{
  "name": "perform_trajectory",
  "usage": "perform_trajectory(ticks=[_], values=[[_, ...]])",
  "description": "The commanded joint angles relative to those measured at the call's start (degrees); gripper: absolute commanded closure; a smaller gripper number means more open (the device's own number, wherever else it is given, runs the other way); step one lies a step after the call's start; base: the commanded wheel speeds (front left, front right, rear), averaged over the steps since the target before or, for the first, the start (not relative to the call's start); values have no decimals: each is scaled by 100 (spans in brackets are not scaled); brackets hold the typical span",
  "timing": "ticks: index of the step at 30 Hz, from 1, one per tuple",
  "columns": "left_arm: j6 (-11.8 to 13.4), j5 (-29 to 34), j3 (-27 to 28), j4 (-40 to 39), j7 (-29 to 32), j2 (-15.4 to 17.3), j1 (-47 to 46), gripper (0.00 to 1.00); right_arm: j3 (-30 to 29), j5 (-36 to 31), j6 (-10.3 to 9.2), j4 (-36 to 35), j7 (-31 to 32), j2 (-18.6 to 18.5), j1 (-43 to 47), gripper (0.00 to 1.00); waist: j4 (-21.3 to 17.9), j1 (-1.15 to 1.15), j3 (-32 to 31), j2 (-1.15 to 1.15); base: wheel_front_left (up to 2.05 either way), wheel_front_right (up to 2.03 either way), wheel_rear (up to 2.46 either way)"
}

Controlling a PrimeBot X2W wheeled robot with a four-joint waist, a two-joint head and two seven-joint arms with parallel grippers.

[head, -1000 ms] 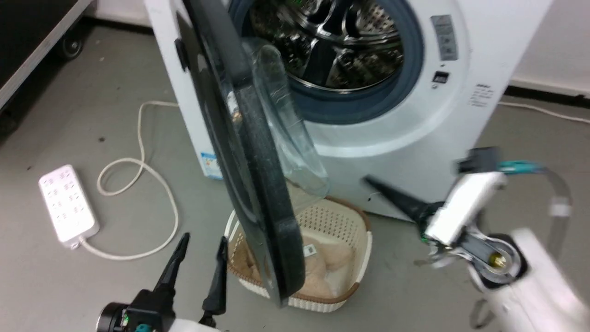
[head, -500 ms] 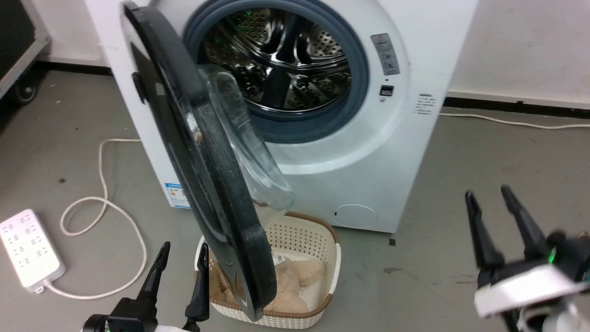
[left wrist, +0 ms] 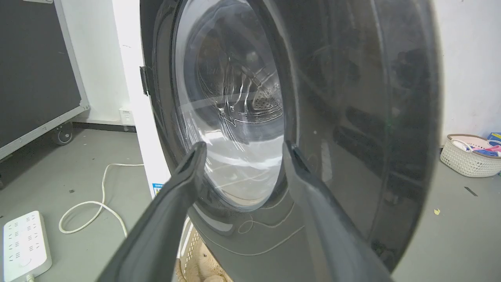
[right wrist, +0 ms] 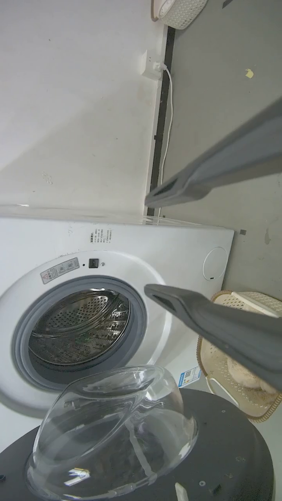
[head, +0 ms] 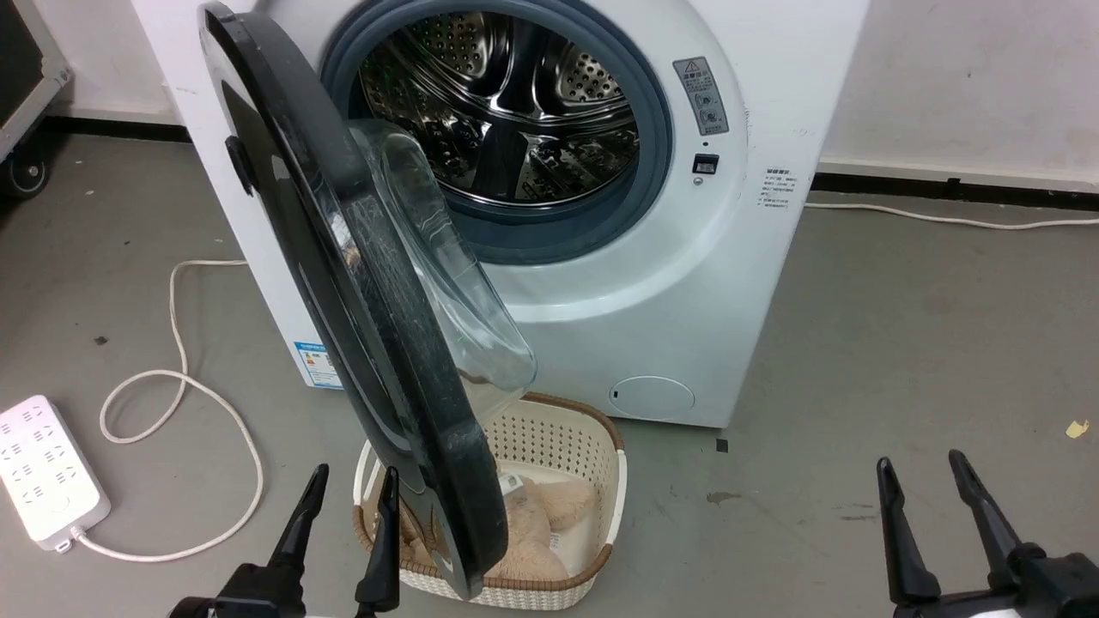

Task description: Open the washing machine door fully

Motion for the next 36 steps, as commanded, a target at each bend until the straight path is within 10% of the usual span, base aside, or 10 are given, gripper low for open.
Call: perform_trajectory(ticks=[1,14,15,36], values=[[28,22,-4,42,-30,5,53,0,24,51,-4,45,-44,34,94,0,-2,0,-4,0,0,0,0],[44,27,45,87,-30,-5,2,5,-68,390,-4,154,-117,37,34,0,22,0,-38,0,0,0,0],[53,54,46,79,-30,-6,-5,100,-81,411,-4,163,-122,37,29,0,34,0,-48,0,0,0,0],[651,-209,-280,-2397,39,-15,-701,100,-56,484,-4,187,-83,38,-28,0,54,0,-154,0,0,0,0]])
